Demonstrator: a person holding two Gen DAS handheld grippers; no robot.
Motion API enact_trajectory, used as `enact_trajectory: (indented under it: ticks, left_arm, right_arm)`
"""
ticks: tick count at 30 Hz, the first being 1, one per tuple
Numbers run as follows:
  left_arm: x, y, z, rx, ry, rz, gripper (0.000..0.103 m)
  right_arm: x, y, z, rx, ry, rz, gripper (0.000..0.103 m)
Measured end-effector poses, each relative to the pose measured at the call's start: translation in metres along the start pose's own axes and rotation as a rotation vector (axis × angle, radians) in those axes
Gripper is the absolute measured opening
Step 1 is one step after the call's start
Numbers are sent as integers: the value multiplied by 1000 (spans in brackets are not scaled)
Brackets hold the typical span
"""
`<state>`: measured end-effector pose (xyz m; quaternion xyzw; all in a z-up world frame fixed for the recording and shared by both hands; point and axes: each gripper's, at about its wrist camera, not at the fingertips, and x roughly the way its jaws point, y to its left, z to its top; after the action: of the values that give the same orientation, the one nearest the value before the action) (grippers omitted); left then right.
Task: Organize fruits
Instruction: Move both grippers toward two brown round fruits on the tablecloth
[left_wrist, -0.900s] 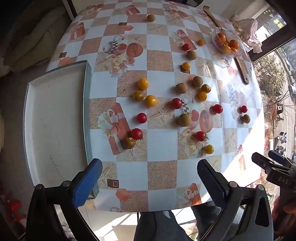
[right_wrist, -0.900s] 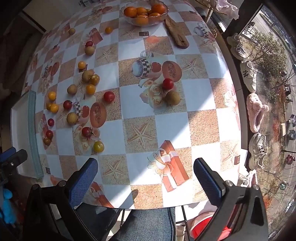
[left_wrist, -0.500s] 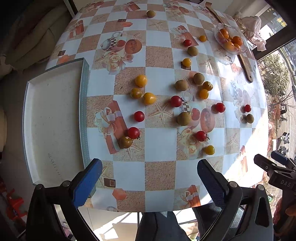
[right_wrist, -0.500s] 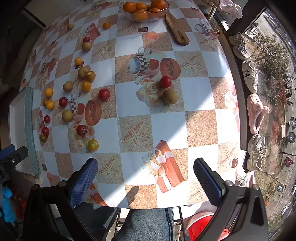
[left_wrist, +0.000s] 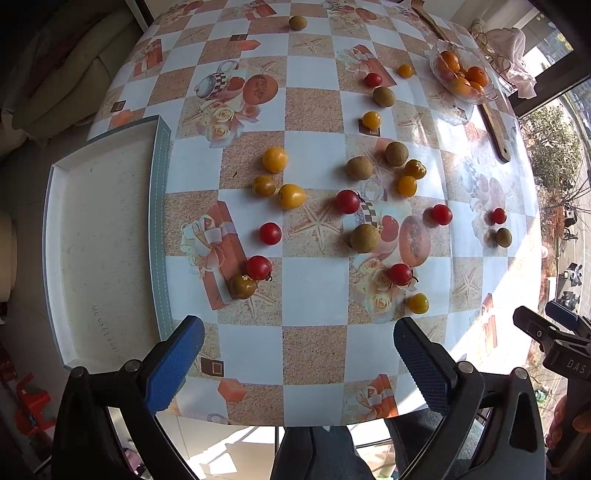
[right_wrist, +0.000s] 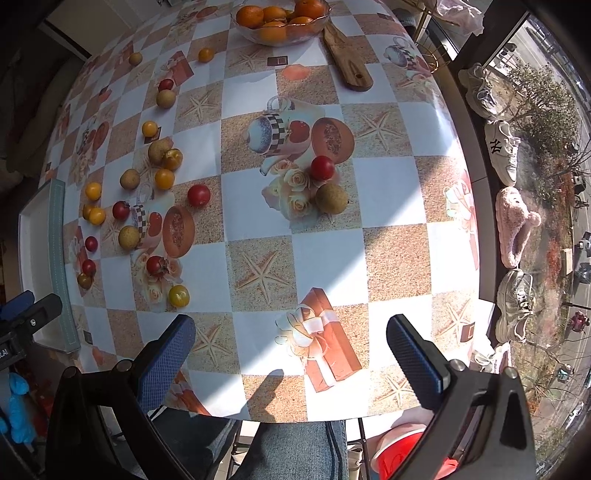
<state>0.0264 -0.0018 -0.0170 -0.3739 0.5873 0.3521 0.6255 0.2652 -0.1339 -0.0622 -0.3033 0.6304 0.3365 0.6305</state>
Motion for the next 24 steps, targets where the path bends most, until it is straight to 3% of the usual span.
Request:
enact_trajectory:
  ticks: [13,22,24]
  left_arm:
    - [30,-25,16,-2,-16,-14,103]
    - [59,-39,32,-38,10,-12,103]
    - [64,-41,34,-45,9,-3,97]
  right_arm:
    - [15,-22,1,28,-6,11,103]
    - [35,-29,24,16,-36,8,103]
    - [39,-28,30,12,-40,1,103]
